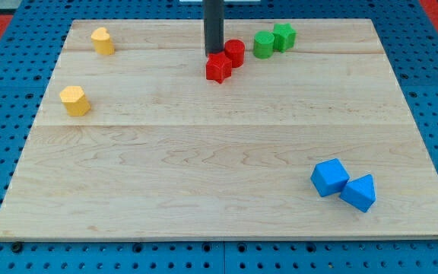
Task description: Move your arm towards the green star
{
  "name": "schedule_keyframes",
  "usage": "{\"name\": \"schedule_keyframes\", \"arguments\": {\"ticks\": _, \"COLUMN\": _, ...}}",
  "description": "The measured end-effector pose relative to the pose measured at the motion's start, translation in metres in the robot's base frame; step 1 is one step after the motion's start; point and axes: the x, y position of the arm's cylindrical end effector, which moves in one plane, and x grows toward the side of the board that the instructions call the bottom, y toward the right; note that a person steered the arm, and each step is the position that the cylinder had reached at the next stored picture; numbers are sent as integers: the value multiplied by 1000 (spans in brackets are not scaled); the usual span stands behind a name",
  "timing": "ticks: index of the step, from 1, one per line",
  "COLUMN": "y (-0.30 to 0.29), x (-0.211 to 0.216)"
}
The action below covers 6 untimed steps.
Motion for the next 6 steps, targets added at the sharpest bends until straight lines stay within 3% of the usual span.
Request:
{"name": "schedule_keyframes", "arguments": {"ticks": 1, "y": 24, "x": 96}}
{"name": "schedule_keyframes", "arguments": {"ticks": 2, "y": 55, "x": 152}}
{"name": "schedule_keyframes", "arguments": {"ticks": 3, "y": 159, "x": 129}}
{"name": "schedule_keyframes", "arguments": {"ticks": 4, "y": 224, "x": 52}}
{"name": "schedule_keyframes", "arguments": {"ticks": 5, "y": 260, "x": -32}}
{"name": "schedule_keyframes", "arguments": {"ticks": 6, "y": 257, "x": -96}}
